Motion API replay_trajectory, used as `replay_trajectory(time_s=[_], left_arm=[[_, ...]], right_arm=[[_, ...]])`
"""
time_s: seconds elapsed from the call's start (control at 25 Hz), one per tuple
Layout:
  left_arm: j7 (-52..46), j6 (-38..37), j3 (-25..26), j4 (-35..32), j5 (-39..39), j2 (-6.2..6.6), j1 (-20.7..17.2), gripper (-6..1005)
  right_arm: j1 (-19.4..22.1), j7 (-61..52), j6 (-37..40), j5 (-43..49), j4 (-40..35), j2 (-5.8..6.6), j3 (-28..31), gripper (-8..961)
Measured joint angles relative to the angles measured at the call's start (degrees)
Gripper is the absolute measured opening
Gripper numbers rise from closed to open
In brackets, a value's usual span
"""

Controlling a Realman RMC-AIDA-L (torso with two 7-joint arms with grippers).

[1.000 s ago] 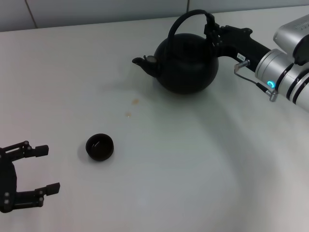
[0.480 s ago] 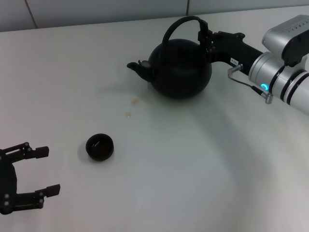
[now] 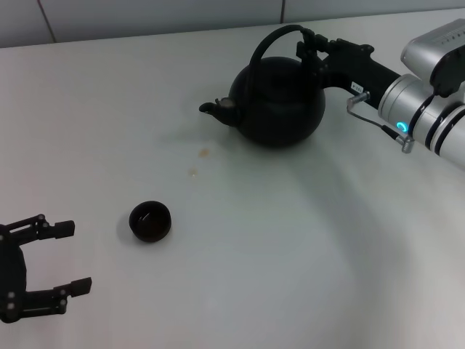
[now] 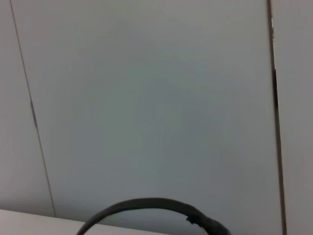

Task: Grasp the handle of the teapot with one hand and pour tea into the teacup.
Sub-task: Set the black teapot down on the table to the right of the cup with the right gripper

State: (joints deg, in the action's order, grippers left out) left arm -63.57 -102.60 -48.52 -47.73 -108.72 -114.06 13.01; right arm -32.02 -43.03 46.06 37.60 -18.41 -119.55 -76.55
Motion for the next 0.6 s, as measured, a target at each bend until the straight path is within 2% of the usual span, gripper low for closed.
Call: replay_trajectory(time_s=[0.12,0.4,0.6], left_arm=[[-0.1,-0.1,0.0,0.0,0.0,-0.04,0.0,837],[0.0,-0.3,0.0,-1.1,0.0,-0.28,-0.6,836],[-0.1,-0.5,0.0,-1.4,0.0,-0.39,-0.7,837]], right_arm=[[0.0,0.1,0.1,0.1,-0.3,0.0,0.0,160],[0.4,0.2,0.6,0.1,-0.6,0.02,0.0,504],[4.1,0.2,4.6,0.2,-4.0,0.06,0.0,730]])
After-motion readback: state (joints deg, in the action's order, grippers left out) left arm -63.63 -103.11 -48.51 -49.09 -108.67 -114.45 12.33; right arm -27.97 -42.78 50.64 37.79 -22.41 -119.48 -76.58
